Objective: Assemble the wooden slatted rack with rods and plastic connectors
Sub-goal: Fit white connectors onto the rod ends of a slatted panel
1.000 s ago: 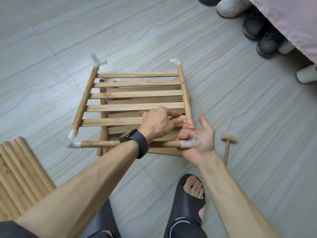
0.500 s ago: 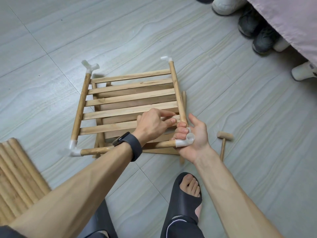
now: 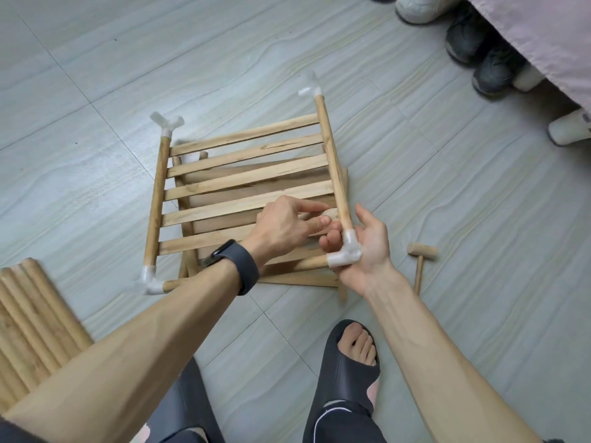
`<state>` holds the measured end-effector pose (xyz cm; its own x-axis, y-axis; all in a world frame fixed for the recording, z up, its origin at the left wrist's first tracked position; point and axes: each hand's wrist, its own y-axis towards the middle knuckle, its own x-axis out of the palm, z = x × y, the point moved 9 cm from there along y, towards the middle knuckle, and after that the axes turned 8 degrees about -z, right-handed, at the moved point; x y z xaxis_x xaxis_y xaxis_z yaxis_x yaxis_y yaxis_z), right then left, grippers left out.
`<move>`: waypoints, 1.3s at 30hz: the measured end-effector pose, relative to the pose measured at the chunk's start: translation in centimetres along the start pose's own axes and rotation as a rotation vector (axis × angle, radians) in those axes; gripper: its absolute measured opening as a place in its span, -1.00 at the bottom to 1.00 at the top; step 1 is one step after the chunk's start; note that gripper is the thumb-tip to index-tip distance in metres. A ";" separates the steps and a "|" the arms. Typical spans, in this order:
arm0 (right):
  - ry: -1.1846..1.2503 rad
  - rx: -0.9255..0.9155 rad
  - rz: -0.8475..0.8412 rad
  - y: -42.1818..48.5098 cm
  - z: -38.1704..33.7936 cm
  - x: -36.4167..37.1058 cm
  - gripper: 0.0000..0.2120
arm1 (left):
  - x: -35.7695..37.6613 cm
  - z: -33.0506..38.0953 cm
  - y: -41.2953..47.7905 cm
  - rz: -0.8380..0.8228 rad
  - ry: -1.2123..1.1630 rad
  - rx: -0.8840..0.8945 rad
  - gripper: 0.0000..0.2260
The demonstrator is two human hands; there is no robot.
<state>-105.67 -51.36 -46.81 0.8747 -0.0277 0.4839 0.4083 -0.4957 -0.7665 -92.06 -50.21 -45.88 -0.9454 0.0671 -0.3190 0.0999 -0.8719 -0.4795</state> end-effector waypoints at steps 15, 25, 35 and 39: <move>-0.408 0.138 0.127 0.8 3.3 -6.6 -0.64 | 2.5 -4.8 -4.0 -0.213 1.129 0.056 -0.31; -2.065 -0.666 0.032 -1.2 2.9 0.1 -0.15 | 1.7 -2.9 -3.4 -0.139 1.166 0.103 -0.52; -2.564 -0.738 0.149 1.7 2.5 3.3 -0.47 | -4.2 -6.0 -6.5 -0.118 1.238 0.018 -0.12; -2.600 -0.705 0.157 1.9 1.1 2.2 -0.45 | -7.6 -9.6 -9.0 -0.067 1.269 -0.182 -0.35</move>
<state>-102.69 -51.36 -47.69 -0.3701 0.1049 -0.9230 0.6930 -0.6306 -0.3495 -82.84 -38.22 -46.99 -0.0041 0.6087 -0.7934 0.1992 -0.7770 -0.5971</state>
